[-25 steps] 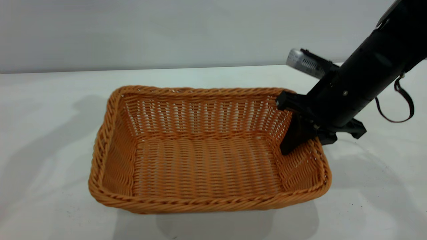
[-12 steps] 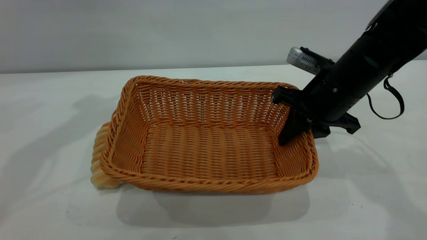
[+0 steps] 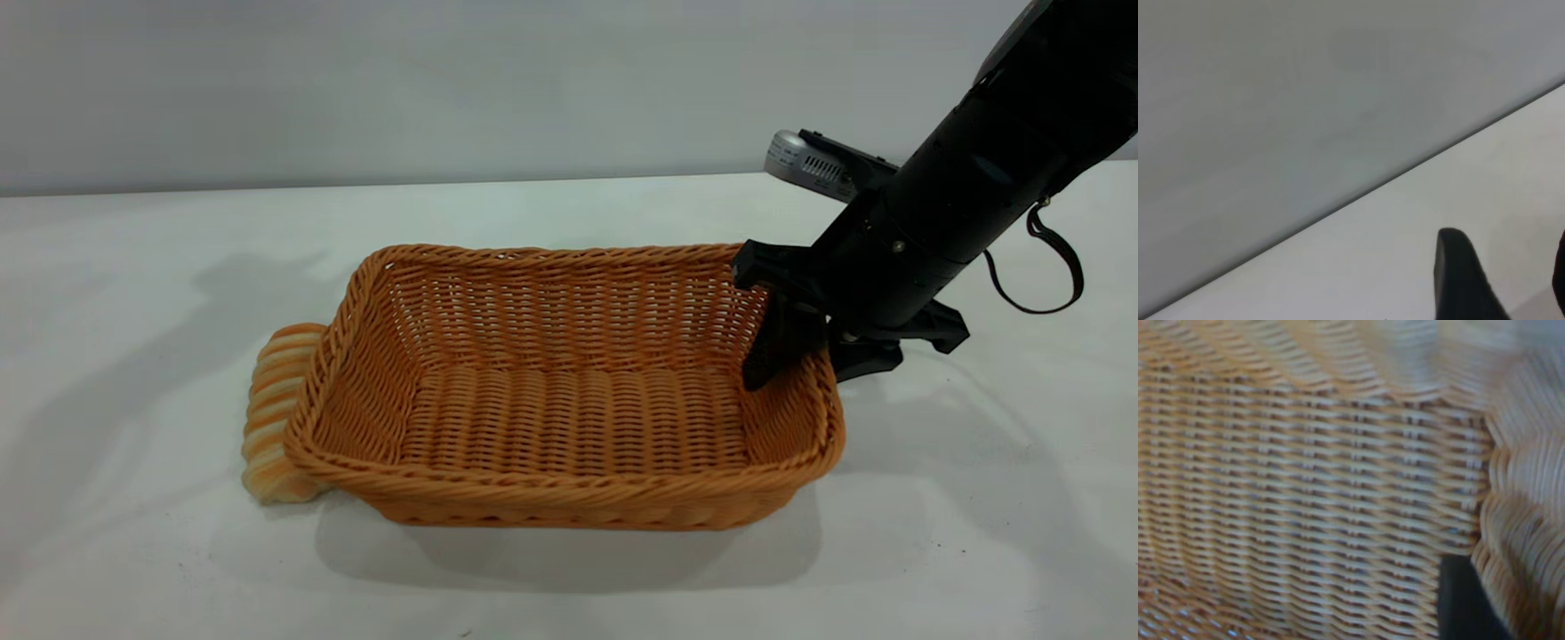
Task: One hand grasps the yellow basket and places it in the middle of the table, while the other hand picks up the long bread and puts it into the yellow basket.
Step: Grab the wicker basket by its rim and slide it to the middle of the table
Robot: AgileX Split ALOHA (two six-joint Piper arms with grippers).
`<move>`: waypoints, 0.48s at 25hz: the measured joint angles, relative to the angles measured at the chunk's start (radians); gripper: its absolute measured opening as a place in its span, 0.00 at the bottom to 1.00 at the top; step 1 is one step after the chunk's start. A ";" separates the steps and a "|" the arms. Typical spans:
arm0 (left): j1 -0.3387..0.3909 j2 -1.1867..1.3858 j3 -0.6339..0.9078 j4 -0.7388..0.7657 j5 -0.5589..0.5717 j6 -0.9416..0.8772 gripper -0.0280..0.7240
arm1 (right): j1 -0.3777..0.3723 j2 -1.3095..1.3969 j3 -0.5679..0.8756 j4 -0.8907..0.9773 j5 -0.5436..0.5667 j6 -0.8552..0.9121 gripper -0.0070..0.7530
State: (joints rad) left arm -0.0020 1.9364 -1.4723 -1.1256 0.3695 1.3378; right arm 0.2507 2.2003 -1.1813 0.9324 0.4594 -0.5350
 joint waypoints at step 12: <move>0.000 0.000 0.000 0.000 0.000 0.000 0.58 | -0.014 -0.001 0.000 -0.042 0.000 0.000 0.66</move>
State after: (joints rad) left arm -0.0020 1.9364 -1.4723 -1.1256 0.3695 1.3378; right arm 0.2368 2.1996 -1.1813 0.8899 0.4598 -0.5350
